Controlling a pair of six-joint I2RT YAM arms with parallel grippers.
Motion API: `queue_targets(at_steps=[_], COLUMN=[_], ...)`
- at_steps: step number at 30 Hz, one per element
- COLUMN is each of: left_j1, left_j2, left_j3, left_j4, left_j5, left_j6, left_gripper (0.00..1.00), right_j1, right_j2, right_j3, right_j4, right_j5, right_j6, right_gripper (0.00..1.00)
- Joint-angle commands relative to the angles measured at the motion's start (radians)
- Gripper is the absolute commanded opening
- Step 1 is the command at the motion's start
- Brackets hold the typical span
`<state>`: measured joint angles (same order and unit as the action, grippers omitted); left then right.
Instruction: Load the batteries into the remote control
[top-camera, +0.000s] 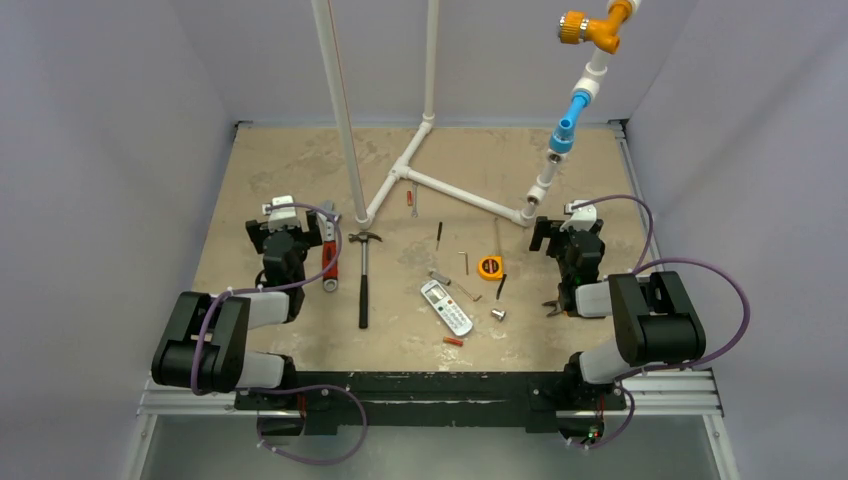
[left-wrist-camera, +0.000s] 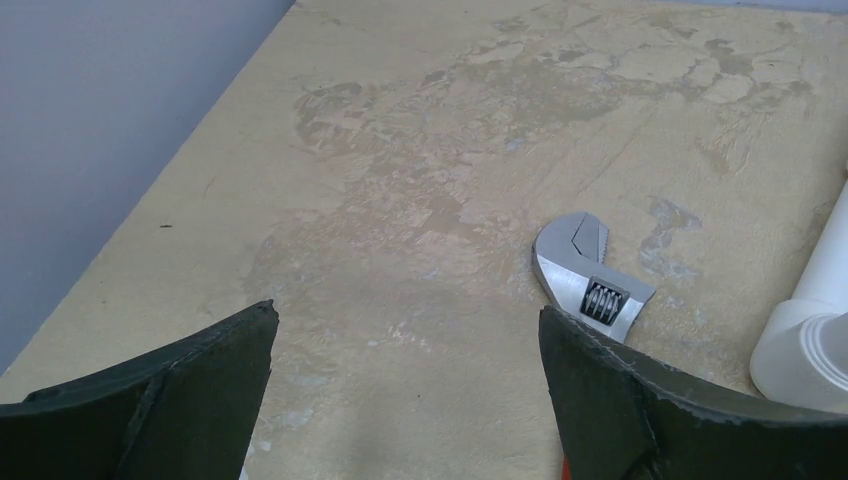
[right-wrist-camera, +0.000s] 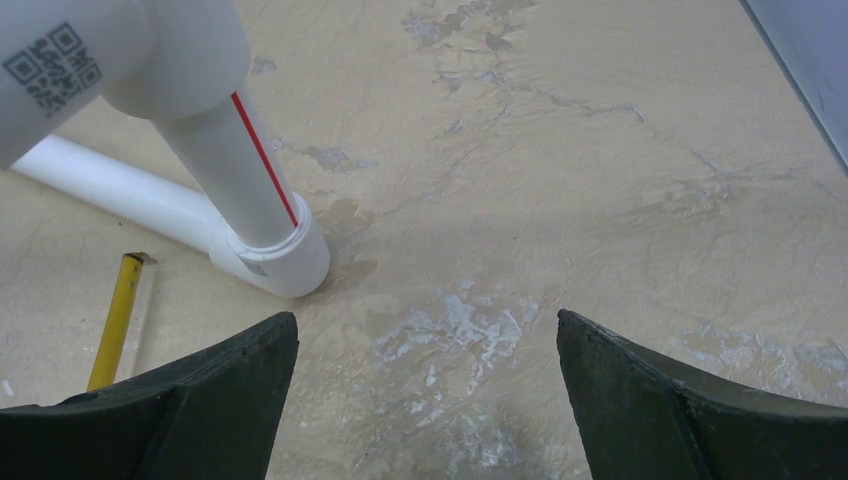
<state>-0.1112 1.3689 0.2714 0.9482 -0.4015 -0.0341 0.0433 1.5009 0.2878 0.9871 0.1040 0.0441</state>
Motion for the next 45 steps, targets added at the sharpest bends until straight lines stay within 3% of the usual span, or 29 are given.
queue_targets(at_steps=[1,11,15,17,20,25,27,31,34,41,43,45], left_j1=[0.010,0.015,-0.043,-0.082,-0.140,-0.151,-0.150,-0.150,-0.150,-0.149,-0.151,-0.175], left_j2=[-0.005,-0.007,-0.097,-0.167,-0.261,-0.436,-0.477,-0.521,-0.532,-0.640,-0.683,-0.741], left_j3=[0.024,0.023,-0.010,0.020,0.087,0.278,0.357,0.455,0.514,0.496,0.456,0.379], left_j4=[0.027,0.024,0.030,-0.070,-0.239,-0.836,-1.055,-1.247,-1.388,-1.480,-1.476,-1.406], left_j5=[0.032,0.027,-0.073,-0.205,-0.365,-0.414,-0.368,-0.237,-0.204,0.010,0.107,0.242], left_j6=[-0.008,-0.017,0.029,0.028,-0.016,-0.380,-0.512,-0.586,-0.709,-0.698,-0.700,-0.709], left_gripper=[1.00,1.00,1.00,1.00,1.00,1.00,1.00,1.00,1.00,1.00,0.97,0.97], right_j1=[-0.003,-0.003,-0.001,-0.001,-0.002,-0.002,-0.002,-0.003,-0.003,0.023,0.110,0.292], right_j2=[0.005,0.005,-0.097,-0.191,-0.314,-0.406,-0.427,-0.459,-0.441,-0.619,-0.666,-0.709], right_j3=[0.027,0.025,-0.035,-0.032,0.054,0.209,0.255,0.288,0.324,0.240,0.238,0.217], right_j4=[0.019,0.021,0.033,-0.051,-0.361,-0.760,-0.873,-0.998,-1.076,-1.141,-1.198,-1.224], right_j5=[-0.015,-0.022,0.158,0.222,0.246,0.220,0.194,0.260,0.149,-0.098,-0.079,-0.016], right_j6=[-0.012,-0.008,0.051,0.079,0.121,0.230,0.275,0.467,0.418,0.391,0.383,0.377], right_gripper=[0.99,0.99,0.99,0.99,0.99,0.99,0.99,0.99,0.98,0.94,0.94,0.93])
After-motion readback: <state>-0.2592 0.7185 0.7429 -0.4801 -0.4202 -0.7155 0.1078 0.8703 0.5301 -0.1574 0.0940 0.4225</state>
